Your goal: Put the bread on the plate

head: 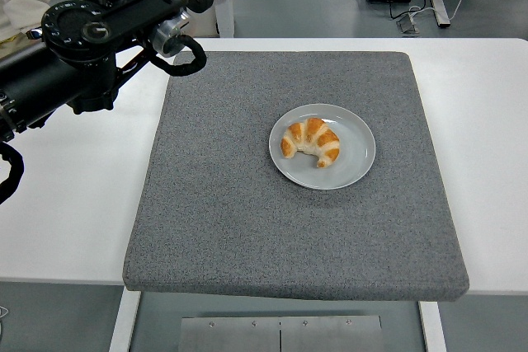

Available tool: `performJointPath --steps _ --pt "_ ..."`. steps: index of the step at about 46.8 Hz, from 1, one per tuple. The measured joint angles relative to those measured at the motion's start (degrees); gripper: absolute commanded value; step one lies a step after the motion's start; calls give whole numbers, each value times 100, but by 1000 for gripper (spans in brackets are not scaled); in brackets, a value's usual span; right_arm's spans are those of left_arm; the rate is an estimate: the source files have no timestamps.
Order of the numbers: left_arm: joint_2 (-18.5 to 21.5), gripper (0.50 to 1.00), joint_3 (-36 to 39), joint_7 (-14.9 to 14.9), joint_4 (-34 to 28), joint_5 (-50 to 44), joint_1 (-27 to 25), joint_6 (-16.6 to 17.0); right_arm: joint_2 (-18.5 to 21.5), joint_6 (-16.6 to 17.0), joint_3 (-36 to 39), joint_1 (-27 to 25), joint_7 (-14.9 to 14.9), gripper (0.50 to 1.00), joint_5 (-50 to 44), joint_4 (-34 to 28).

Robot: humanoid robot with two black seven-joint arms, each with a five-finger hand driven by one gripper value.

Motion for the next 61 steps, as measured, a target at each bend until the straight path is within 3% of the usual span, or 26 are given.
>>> performJointPath --steps 14,24,31,37,47,61 --pt "544 971 -690 108 55 -1008 217 -239 0 0 0 0 1 1000 2 1" --pt "837 971 -1084 112 57 -1352 820 -258 0 0 0 0 1 1000 3 1" --pt "1073 971 -1665 88 166 -1358 1334 -596 0 0 12 14 1 1000 3 -3" --pt "1042 971 -2077 13 680 -1357 1680 -939 0 0 7 69 1 1000 1 -8" --pt "858 971 -2200 -289 994 -1357 2037 -1060 0 -1 -3 71 0 1000 4 -2" --pt "526 971 -2179 -437 1620 -1353 2190 -1453 0 13 -5 -1 0 1000 4 5"
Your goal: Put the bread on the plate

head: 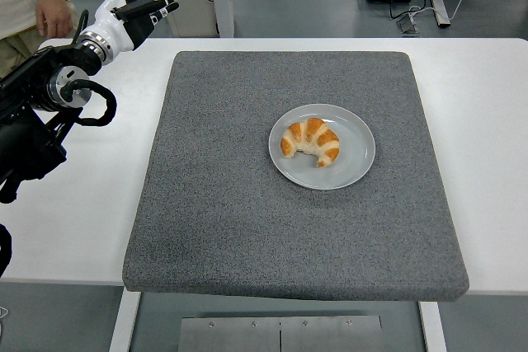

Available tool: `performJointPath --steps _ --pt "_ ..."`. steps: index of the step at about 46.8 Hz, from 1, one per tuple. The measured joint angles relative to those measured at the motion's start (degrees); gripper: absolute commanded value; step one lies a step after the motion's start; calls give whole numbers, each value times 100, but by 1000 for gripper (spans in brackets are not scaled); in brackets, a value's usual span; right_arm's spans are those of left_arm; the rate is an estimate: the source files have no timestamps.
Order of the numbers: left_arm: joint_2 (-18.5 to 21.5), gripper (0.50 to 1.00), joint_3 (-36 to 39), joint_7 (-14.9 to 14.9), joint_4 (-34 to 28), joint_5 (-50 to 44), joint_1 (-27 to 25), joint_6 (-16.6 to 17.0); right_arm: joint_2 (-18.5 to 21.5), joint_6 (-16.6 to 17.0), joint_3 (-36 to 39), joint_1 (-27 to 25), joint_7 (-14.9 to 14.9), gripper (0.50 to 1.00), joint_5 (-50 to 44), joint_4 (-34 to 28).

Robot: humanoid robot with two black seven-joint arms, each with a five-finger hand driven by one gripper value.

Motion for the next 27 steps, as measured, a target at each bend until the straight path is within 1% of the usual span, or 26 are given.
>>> performJointPath --steps 6,13,19,27 --pt "-135 971 31 -133 184 18 167 -185 0 -5 -3 -23 1 1000 0 -11" --pt "-345 971 37 -228 632 11 225 -295 0 -9 -4 -35 1 1000 1 -6" --pt "-482 971 58 -338 1031 7 232 -563 0 -13 50 -30 0 1000 2 -5" --pt "-553 971 57 -383 1154 -1 235 -616 0 -14 64 -19 0 1000 3 -7"
